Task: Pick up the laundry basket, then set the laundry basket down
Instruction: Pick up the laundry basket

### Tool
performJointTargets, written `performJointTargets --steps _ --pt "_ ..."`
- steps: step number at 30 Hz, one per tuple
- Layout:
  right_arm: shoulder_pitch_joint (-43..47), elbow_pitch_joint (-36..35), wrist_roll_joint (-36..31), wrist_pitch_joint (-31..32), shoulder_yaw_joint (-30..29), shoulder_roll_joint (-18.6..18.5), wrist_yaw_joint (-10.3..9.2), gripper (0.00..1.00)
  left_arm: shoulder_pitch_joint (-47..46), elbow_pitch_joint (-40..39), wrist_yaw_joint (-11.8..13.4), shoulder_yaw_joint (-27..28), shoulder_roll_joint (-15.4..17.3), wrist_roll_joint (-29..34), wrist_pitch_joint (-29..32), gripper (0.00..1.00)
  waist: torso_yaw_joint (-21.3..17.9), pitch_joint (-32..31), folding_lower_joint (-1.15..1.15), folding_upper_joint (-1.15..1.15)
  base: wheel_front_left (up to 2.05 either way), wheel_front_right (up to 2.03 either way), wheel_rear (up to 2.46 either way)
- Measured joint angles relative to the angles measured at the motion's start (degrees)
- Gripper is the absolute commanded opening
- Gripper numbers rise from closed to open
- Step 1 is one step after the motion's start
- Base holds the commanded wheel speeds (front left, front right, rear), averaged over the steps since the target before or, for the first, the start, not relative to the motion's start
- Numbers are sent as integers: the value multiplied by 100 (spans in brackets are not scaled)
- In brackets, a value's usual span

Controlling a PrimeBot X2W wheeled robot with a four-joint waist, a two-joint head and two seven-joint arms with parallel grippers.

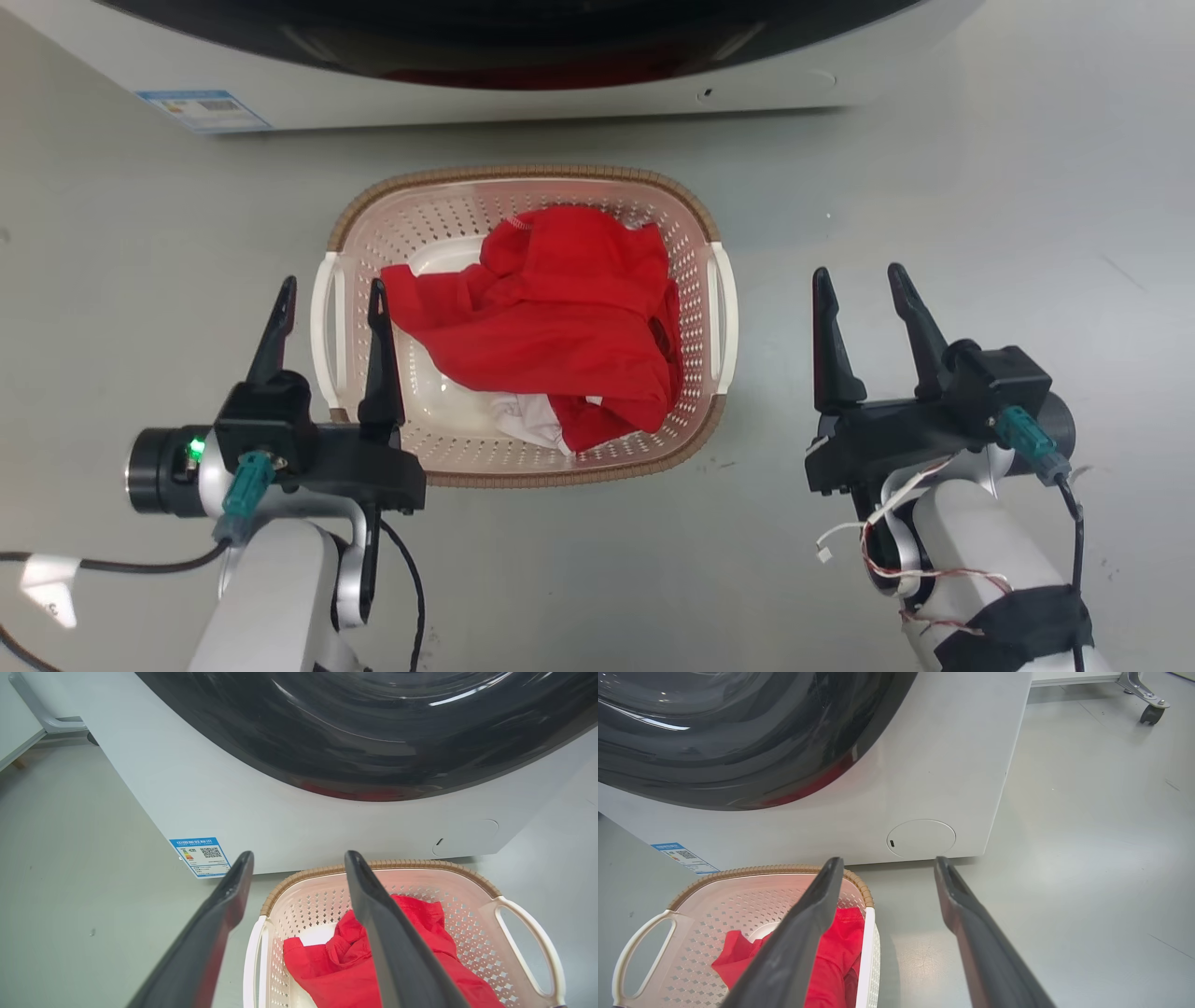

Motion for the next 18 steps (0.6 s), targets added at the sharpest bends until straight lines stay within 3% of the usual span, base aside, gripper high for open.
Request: performJointTargets --steps 18 --pt "-1272 958 137 -15 459 -38 0 100 -1165 1340 0 296 18 -13 -8 100 58 1386 0 0 0 0 0"
